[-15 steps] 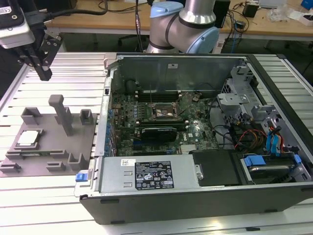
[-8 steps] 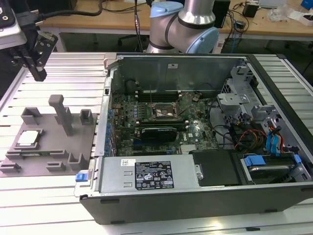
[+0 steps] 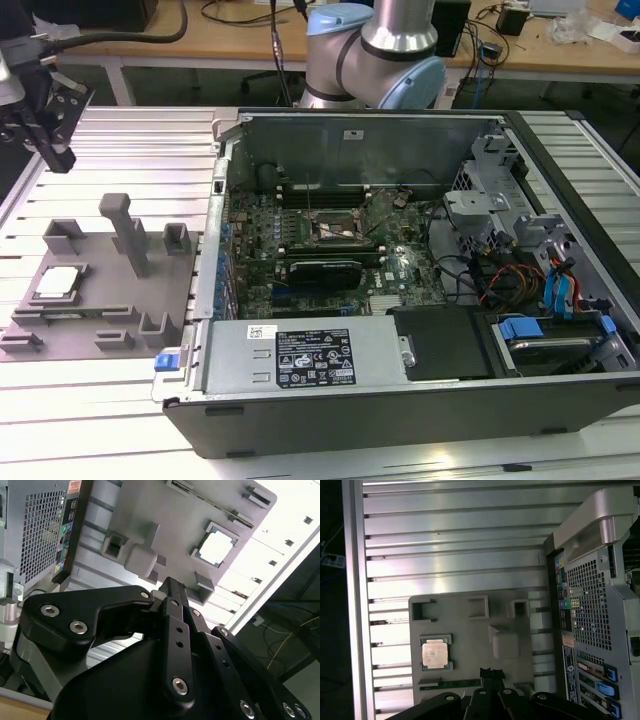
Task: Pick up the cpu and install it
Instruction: 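Reach for the cpu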
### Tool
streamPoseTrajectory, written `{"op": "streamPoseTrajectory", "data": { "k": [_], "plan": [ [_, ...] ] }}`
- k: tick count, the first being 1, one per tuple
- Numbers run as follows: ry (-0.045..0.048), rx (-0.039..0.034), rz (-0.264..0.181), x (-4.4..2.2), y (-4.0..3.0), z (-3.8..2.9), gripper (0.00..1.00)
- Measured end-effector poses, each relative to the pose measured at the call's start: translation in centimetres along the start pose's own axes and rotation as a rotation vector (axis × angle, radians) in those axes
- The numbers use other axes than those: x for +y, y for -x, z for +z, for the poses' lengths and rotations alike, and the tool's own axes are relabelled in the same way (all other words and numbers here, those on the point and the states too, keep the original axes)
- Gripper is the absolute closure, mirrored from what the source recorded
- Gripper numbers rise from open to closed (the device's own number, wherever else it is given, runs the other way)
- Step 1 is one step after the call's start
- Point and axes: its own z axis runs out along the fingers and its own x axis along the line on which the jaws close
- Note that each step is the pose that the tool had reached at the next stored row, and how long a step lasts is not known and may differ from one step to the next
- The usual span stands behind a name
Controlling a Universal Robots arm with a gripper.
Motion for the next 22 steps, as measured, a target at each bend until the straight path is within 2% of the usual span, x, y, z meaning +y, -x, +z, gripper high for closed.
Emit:
{"op": "streamPoseTrajectory", "data": {
  "k": [2, 14, 16, 18, 19, 22],
  "plan": [
    [-0.0001, 0.0001, 0.000, -0.05, -0.58, 0.06, 0.89],
    [-0.0001, 0.0000, 0.000, -0.22, -2.63, 0.39, 0.89],
    [0.0000, -0.0001, 0.000, -0.24, -2.79, 0.51, 0.89],
    [-0.0001, 0.0001, 0.000, -0.30, -3.16, 1.06, 0.89],
    [0.0000, 0.0000, 0.000, -0.32, -3.26, 1.56, 0.89],
    [0.0000, 0.0001, 0.000, -0.36, -3.36, 2.29, 0.89]
  ]
}}
